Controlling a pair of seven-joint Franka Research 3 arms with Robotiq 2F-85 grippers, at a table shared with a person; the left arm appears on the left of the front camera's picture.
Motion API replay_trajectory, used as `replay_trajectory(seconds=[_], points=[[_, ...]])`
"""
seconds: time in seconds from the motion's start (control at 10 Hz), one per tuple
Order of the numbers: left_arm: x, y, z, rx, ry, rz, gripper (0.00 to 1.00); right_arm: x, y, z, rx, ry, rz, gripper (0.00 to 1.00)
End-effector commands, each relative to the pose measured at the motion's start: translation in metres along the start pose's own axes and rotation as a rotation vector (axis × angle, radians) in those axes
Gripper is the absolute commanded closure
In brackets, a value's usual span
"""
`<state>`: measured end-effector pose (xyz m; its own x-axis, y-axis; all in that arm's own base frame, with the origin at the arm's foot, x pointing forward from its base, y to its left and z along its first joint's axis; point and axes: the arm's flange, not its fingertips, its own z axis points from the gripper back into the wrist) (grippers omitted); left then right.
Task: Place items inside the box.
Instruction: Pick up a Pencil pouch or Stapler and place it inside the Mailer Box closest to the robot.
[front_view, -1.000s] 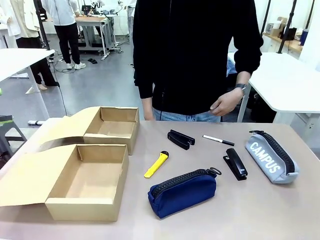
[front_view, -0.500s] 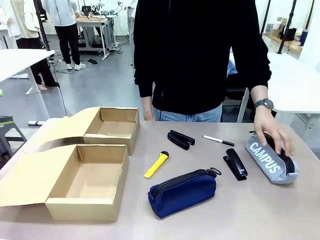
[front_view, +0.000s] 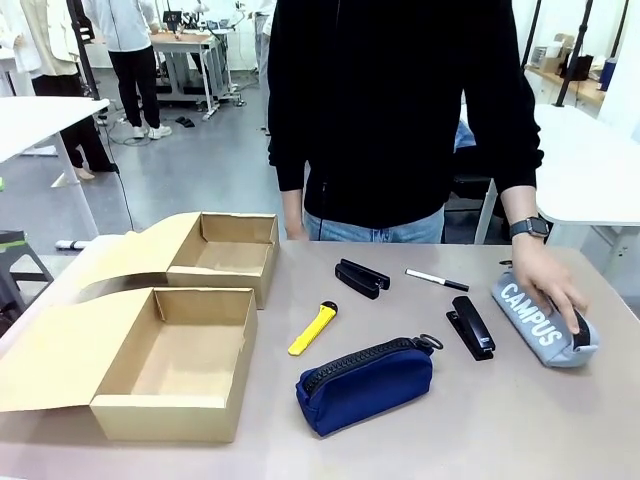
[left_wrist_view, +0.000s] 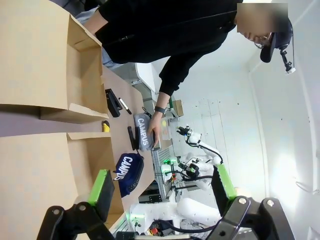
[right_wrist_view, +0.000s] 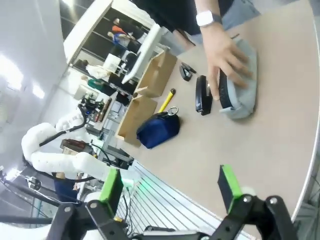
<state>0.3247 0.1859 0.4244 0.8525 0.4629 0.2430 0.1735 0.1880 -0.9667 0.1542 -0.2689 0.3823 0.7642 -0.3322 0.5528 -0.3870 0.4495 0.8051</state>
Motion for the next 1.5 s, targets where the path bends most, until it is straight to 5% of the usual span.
replay_trajectory(seconds=[0.0,0.4,0.8,1.1,1.2,1.3,1.4], points=[[-0.001,0.0,0.001,-0.012,0.005,-0.023,0.0,0.027,-0.019,-0.018,0.034,0.028,0.004,0.0],[-0.001,0.0,0.001,-0.012,0.005,-0.023,0.0,0.039,0.011,-0.058,0.008,0.113,0.091,0.0],[-0.001,0.0,0.001,-0.012,0.005,-0.023,0.0,0.023,0.081,-0.207,0.204,0.579,0.512,0.0],[-0.001,0.0,0.001,-0.012,0.005,-0.023,0.0,-0.011,0.122,-0.31,0.311,0.511,0.793,0.0],[-0.001,0.0,0.001,-0.012,0.005,-0.023,0.0,-0.019,0.124,-0.326,0.231,0.512,0.754,0.0],[-0.001,0.0,0.001,-0.012,0.005,-0.023,0.0,0.074,0.128,-0.272,0.254,0.585,0.702,0.0],[-0.001,0.0,0.001,-0.012,0.005,-0.023,0.0,0.074,0.128,-0.272,0.254,0.585,0.702,0.0]])
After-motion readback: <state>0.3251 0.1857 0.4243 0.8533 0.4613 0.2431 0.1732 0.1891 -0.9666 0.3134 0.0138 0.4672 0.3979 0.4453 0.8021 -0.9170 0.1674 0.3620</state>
